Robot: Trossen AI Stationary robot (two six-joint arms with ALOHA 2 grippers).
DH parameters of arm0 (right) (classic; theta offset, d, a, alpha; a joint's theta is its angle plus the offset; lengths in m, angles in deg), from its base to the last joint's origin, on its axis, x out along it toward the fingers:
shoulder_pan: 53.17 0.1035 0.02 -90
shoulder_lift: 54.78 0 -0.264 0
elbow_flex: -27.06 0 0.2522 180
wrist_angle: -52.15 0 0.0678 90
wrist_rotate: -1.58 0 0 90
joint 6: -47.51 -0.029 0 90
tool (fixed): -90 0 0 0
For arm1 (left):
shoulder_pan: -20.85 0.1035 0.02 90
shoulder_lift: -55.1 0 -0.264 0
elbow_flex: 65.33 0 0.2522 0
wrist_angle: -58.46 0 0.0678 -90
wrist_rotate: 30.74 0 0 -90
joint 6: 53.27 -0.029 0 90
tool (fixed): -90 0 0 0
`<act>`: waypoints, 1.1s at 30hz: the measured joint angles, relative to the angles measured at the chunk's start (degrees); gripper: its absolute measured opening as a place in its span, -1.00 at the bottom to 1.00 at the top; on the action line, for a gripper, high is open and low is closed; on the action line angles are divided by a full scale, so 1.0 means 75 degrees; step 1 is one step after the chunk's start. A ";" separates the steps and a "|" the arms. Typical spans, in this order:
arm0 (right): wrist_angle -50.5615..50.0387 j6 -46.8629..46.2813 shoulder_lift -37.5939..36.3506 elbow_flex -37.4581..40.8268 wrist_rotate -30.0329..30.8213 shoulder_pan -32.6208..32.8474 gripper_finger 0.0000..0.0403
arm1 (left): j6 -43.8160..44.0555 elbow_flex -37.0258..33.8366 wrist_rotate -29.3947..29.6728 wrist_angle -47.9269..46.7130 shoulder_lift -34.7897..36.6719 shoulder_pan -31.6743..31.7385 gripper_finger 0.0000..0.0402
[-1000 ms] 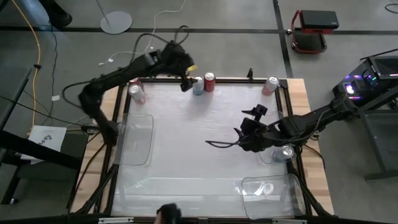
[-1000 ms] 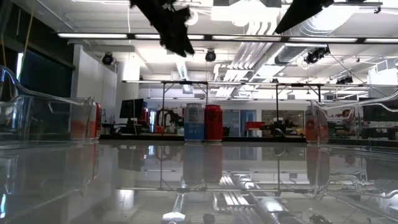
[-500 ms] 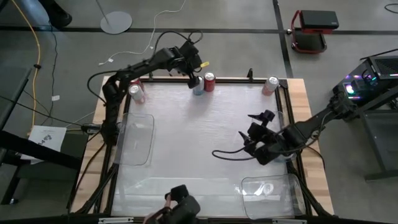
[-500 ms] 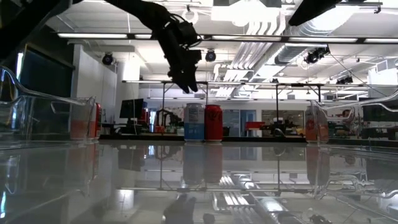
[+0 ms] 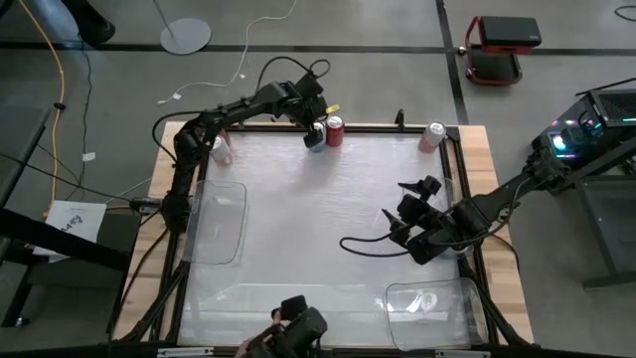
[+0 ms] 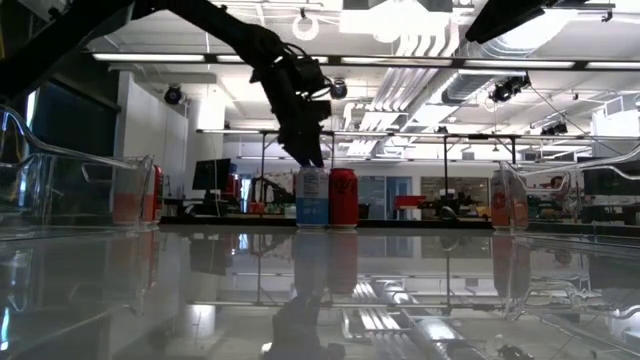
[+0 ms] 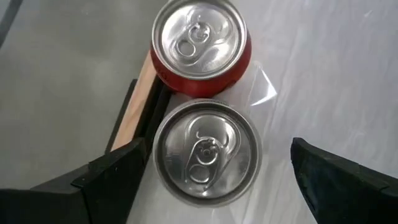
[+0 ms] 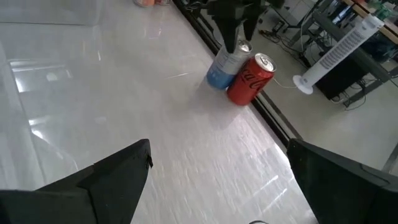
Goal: Sort soda cans
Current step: Put the blue-white soda can into the right transparent bin
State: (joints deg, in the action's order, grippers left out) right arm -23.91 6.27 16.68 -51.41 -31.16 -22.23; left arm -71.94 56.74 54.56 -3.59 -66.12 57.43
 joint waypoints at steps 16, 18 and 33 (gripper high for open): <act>0.0003 -0.0072 0.0003 0.0000 -0.0070 0.0000 0.84 | -0.0509 0.0000 0.0036 0.0103 -0.0645 -0.0029 0.74; 0.0003 -0.0072 0.0003 0.0000 -0.0079 0.0000 0.84 | -0.0538 0.0000 0.0037 0.0136 -0.0640 -0.0026 0.63; 0.0045 -0.0193 0.0006 -0.0071 -0.0036 0.0005 0.84 | -0.0323 -0.0017 -0.0004 -0.0333 -0.0364 -0.0181 0.42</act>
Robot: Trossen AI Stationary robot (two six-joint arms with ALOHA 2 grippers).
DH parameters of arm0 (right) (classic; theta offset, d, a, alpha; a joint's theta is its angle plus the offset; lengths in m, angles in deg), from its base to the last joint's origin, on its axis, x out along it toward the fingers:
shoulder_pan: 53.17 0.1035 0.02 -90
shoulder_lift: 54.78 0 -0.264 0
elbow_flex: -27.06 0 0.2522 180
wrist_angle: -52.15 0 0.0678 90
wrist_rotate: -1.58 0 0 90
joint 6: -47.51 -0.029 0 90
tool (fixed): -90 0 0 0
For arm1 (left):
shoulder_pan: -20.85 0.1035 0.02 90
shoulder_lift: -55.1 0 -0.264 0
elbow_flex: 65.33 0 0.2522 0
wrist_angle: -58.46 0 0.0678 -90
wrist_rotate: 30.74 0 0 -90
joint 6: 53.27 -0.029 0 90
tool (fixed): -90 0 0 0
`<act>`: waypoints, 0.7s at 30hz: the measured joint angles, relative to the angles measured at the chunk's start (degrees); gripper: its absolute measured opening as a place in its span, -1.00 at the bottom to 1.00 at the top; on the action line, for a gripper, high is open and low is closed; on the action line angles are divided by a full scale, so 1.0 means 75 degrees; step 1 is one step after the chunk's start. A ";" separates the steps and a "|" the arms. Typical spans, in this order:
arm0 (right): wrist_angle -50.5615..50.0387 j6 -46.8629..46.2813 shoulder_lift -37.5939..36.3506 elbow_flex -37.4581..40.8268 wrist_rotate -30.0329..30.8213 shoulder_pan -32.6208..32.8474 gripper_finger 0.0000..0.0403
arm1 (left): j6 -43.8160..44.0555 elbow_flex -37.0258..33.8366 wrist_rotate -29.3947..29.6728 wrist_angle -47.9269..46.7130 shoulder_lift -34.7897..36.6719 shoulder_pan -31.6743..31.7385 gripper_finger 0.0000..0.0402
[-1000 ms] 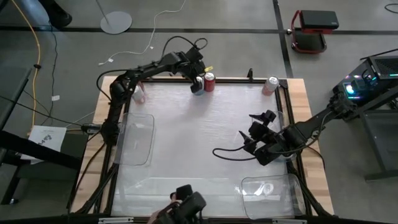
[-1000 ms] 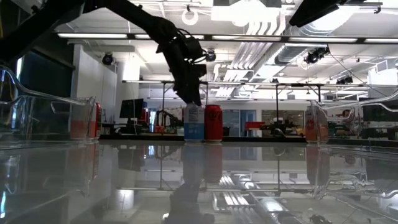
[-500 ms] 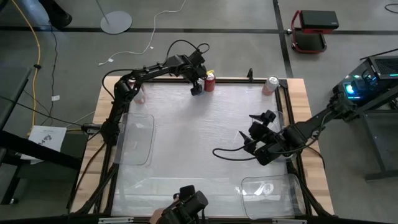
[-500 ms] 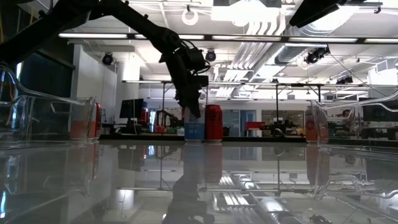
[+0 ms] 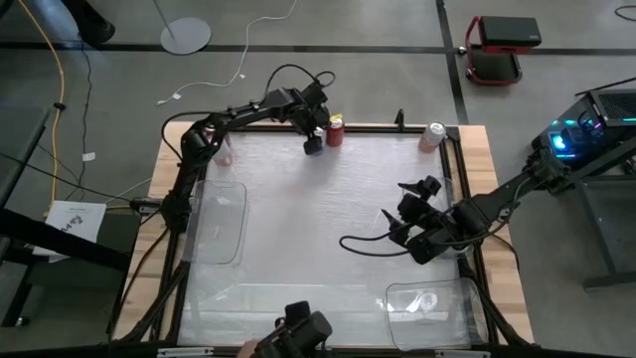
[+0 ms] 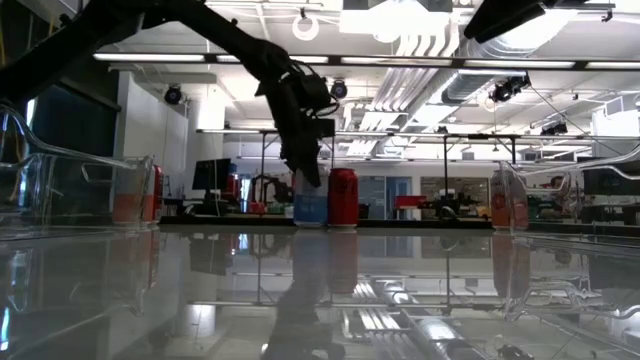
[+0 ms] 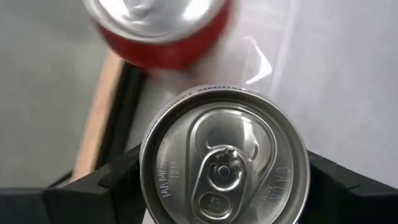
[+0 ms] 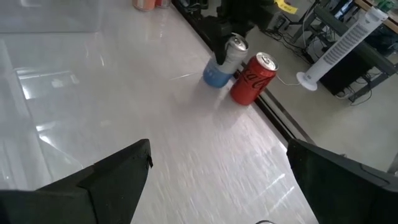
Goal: Sort soda cans
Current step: Put the blue-white soda can into the right transparent bin
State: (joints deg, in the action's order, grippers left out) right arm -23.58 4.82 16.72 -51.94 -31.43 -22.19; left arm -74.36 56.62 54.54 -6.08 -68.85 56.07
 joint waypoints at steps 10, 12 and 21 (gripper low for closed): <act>-0.0157 0.0092 0.0000 -0.0470 0.0142 0.0479 0.84 | 0.1083 -0.0004 0.0050 -0.0886 0.1556 -0.1312 0.42; -0.0294 0.0067 0.0000 -0.0586 0.0147 0.0722 0.84 | 0.1386 -0.0003 0.0048 -0.0883 0.1910 -0.1864 0.42; -0.0913 -0.1175 -0.0006 -0.0952 0.0141 0.1795 0.84 | 0.2755 0.0011 0.0783 0.0046 0.2179 -0.4770 0.42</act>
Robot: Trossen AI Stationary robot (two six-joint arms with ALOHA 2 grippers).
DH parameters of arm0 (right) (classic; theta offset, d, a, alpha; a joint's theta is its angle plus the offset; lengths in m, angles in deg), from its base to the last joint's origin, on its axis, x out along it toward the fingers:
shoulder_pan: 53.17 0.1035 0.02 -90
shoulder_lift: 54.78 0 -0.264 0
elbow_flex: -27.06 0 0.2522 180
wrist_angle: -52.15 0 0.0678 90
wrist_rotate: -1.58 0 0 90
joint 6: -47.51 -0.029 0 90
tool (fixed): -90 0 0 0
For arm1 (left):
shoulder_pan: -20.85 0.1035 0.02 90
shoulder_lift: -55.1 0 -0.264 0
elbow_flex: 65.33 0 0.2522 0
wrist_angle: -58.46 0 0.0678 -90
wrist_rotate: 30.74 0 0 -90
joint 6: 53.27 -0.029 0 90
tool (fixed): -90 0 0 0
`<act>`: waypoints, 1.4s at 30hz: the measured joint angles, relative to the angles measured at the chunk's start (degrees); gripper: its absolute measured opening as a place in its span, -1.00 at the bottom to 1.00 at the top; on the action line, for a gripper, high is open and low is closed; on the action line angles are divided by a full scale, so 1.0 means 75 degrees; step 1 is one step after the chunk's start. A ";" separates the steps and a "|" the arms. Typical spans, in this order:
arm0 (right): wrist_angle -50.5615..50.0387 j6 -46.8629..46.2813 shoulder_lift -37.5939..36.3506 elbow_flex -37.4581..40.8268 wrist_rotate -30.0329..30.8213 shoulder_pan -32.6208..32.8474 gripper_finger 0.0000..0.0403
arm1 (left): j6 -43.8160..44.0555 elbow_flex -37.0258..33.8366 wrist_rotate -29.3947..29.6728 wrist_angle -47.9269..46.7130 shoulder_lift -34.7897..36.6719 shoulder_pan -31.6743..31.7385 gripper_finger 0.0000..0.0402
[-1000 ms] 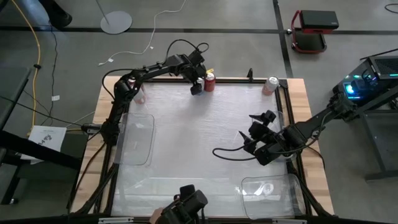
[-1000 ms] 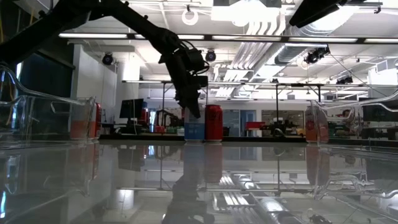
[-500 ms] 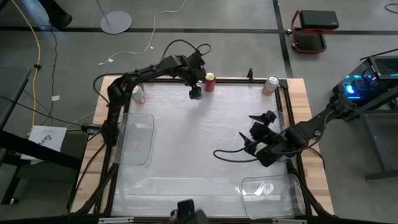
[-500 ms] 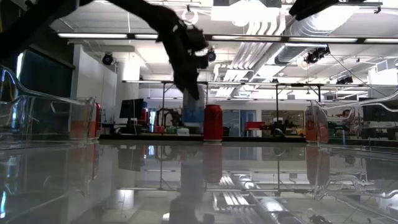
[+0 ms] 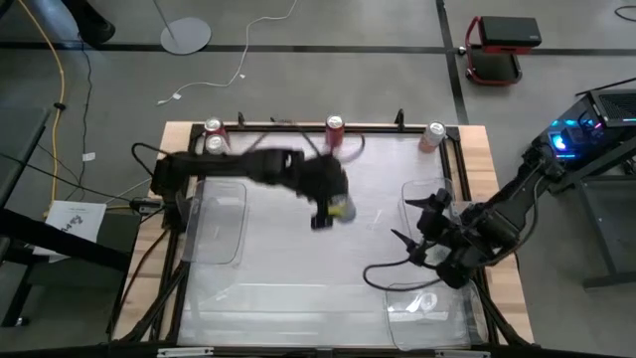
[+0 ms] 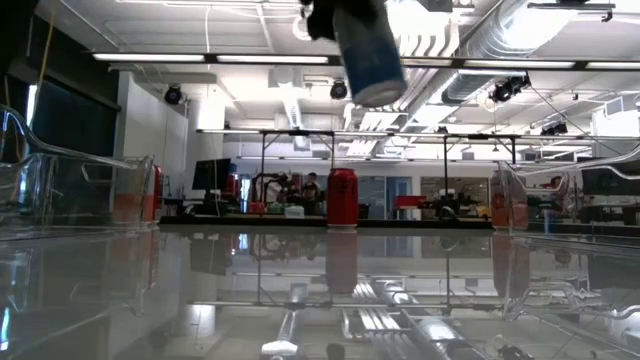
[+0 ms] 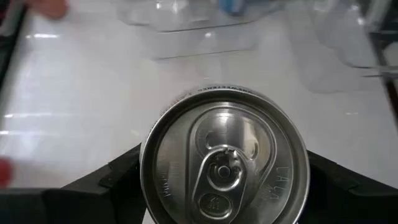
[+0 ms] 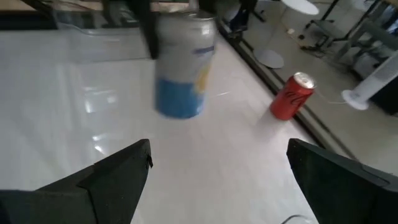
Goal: Sort soda cans
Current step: Put the blue-white soda can into the right transparent bin
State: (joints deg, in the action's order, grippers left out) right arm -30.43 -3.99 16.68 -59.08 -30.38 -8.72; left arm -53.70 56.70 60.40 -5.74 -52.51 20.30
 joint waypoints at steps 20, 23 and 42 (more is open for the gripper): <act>0.0015 -0.1368 0.0003 0.0000 -0.0566 0.0682 0.84 | 0.0456 0.0000 0.0068 0.1530 -0.2238 -0.0855 0.42; 0.0029 -0.1368 0.0003 0.0000 -0.0620 0.0682 0.84 | 0.0533 0.0000 0.0060 0.1504 -0.2426 -0.0825 0.43; 0.0073 -0.1362 0.0006 0.0000 -0.0684 0.0682 0.84 | 0.0489 0.0000 -0.0266 0.1561 -0.2656 -0.0831 0.56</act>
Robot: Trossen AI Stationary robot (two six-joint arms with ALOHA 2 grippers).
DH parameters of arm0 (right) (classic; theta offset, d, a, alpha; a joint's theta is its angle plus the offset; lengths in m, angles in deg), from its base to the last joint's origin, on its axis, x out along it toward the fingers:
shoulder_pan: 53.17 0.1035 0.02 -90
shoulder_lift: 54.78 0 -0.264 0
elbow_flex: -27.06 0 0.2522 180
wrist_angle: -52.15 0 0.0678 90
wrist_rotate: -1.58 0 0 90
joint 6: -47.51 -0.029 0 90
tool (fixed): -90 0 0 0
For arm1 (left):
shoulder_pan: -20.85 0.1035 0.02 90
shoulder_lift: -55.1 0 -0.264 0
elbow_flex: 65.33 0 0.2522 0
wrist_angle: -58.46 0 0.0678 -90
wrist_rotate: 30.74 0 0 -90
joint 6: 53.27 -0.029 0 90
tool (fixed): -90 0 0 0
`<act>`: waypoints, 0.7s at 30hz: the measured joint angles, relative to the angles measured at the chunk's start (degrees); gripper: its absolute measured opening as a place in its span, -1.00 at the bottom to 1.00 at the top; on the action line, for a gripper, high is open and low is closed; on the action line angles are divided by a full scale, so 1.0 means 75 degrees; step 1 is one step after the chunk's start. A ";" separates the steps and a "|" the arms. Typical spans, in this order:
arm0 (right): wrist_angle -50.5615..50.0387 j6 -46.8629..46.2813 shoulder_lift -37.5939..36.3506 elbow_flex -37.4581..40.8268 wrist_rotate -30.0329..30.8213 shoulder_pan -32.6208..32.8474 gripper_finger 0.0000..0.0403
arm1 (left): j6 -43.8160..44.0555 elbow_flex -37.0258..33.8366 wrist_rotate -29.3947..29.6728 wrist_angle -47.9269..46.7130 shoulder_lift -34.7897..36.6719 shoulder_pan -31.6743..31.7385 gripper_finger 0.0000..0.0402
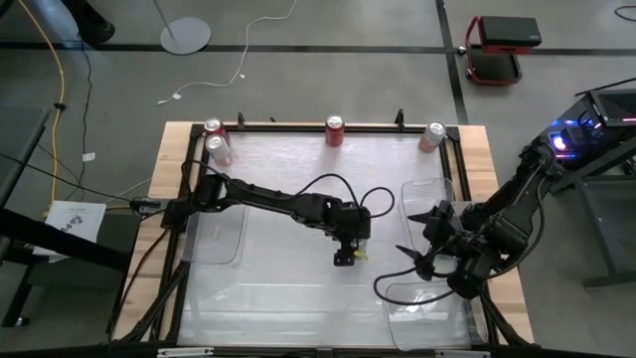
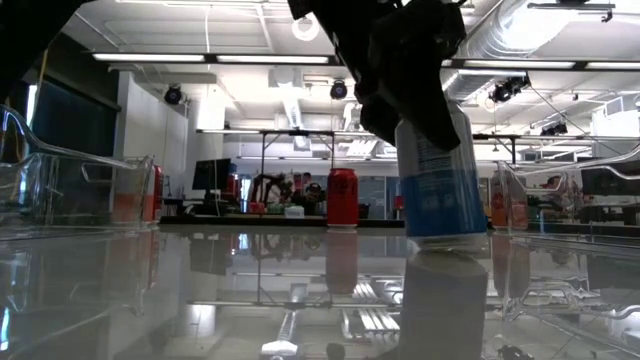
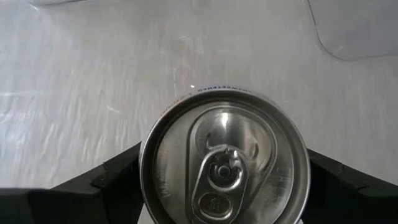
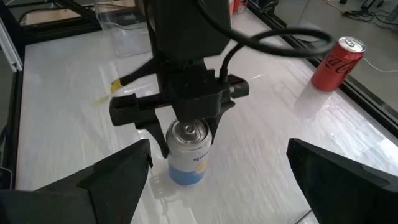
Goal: Sort soda cans
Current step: Put the blue-white soda can into the right transparent bin
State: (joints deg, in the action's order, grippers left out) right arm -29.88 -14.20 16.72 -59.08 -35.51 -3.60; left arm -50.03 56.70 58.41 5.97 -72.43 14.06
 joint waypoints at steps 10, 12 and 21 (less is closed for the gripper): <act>0.0003 0.0006 0.0003 0.0000 -0.0140 0.0000 0.84 | -0.0121 0.0012 -0.0296 0.0014 -0.0046 0.0014 0.63; 0.0001 0.0007 0.0001 0.0000 -0.0141 0.0000 0.84 | -0.0070 0.0009 -0.0393 -0.0022 -0.0063 0.0000 0.67; -0.0006 0.0034 0.0002 0.0003 -0.0384 -0.0009 0.84 | -0.0045 0.0195 -0.0506 -0.0258 0.0163 -0.0003 0.76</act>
State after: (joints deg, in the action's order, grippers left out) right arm -29.92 -13.95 16.74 -59.06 -38.39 -3.67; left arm -50.37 58.16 54.62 4.03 -71.20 14.04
